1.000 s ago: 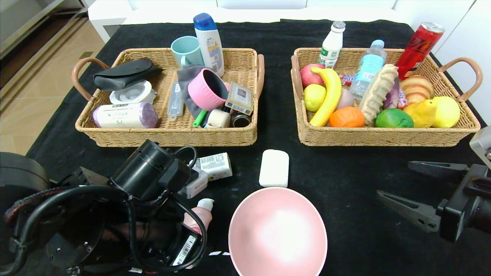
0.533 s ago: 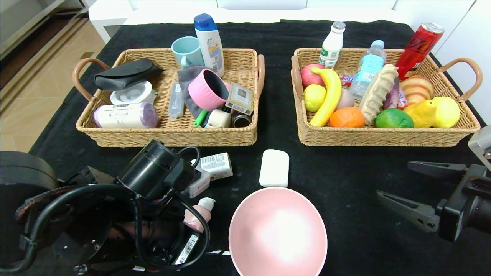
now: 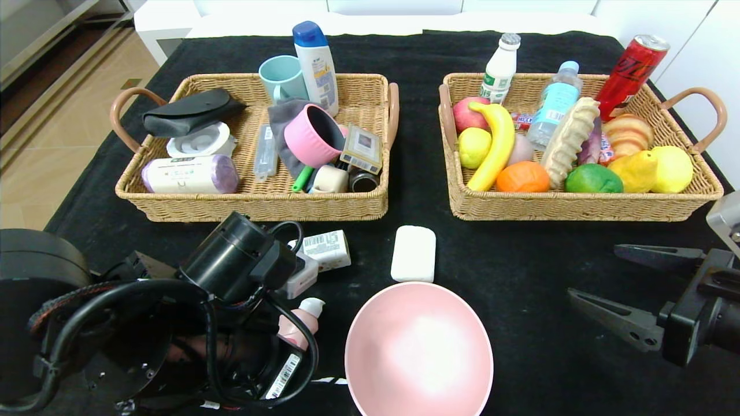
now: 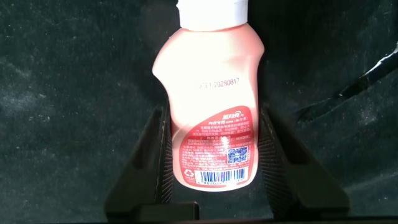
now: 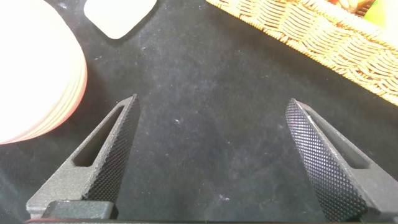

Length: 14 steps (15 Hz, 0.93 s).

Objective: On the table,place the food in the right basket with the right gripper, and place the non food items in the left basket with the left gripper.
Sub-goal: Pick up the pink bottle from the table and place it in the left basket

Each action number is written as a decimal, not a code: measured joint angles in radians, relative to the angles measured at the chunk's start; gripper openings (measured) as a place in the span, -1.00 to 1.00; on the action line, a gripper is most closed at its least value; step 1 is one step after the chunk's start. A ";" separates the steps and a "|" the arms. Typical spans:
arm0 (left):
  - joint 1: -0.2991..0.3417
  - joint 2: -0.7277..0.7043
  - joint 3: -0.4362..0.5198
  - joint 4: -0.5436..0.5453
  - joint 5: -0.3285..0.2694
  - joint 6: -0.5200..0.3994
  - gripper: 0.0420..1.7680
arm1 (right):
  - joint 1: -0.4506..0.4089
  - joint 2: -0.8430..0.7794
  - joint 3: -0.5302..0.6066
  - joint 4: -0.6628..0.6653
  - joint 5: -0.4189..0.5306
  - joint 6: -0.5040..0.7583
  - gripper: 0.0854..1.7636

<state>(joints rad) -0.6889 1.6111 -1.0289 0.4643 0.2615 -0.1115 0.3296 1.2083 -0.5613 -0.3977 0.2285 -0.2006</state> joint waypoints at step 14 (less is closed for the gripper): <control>-0.015 -0.041 0.010 0.001 -0.007 -0.009 -0.07 | 0.000 0.000 0.010 0.000 -0.003 -0.028 0.94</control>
<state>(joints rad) -0.7038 1.5702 -1.0189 0.4655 0.2540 -0.1206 0.3296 1.2083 -0.5513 -0.3977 0.2255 -0.2285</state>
